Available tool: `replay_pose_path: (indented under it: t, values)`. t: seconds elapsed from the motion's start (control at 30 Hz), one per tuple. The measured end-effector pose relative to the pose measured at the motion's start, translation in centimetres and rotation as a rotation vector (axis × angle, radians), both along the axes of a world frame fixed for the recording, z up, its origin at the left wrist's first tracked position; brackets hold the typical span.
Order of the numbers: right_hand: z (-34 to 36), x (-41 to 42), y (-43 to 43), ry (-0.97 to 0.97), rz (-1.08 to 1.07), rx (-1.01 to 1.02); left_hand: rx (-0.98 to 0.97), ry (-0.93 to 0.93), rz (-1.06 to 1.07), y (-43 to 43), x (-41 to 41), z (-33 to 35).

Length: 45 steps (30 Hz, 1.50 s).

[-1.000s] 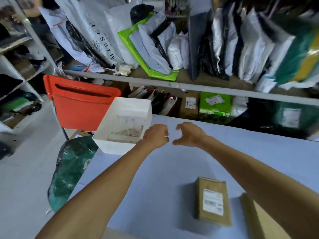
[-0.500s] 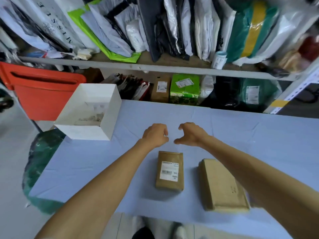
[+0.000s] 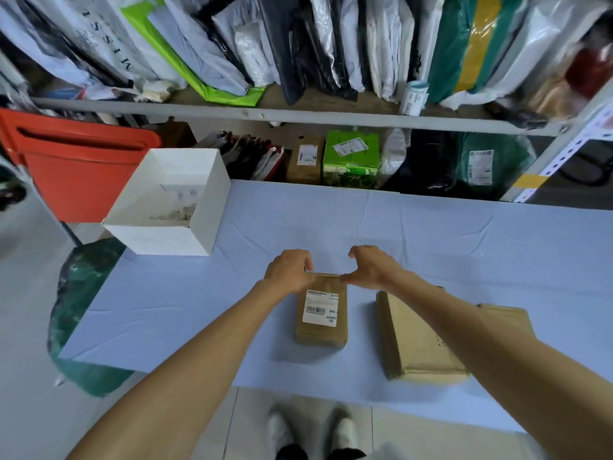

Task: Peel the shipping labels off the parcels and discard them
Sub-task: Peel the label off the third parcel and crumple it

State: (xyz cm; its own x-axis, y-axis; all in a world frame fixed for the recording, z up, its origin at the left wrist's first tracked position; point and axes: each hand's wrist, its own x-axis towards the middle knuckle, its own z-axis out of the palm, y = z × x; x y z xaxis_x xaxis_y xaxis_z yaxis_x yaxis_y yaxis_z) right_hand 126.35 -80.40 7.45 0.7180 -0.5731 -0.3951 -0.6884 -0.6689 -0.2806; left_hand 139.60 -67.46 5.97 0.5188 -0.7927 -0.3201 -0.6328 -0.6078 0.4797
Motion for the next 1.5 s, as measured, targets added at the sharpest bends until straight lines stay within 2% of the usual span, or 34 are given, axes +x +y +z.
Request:
replay_pose_path:
  t: [0.27, 0.4, 0.6, 0.77, 0.93, 1.13, 1.4, 1.5]
  values:
    - [-3.6, -1.4, 2.5, 0.038, -0.03, 0.133, -0.067, 0.065, 0.083, 2.8, -0.4, -3.9]
    - [-5.1, -2.7, 3.6, -0.023, -0.052, 0.212, -0.036, 0.107, 0.079, 3.9, -1.1, -5.7]
    - [-6.0, -3.5, 5.2, -0.131, -0.092, 0.325, -0.113, 0.331, 0.108, 5.3, -2.7, -6.7]
    - [-6.7, -4.6, 6.5, -0.178, -0.134, 0.445, -0.163, 0.418, 0.126, 5.9, -3.6, -7.0]
    - [-7.2, -4.7, 7.0, -0.225, -0.18, 0.45, -0.175, 0.421, 0.105, 6.0, -3.4, -6.9]
    - [-7.1, -4.4, 6.4, -0.366, -0.323, 0.469, -0.327, 0.474, 0.181, 6.1, -3.9, -6.4]
    - [-7.3, -4.6, 7.3, -0.395, -0.301, 0.459, -0.326, 0.465, 0.171, 6.2, -4.2, -6.8]
    - [-7.5, -4.4, 7.5, -0.417, -0.36, 0.497, -0.334, 0.474, 0.191, 6.5, -4.4, -7.1]
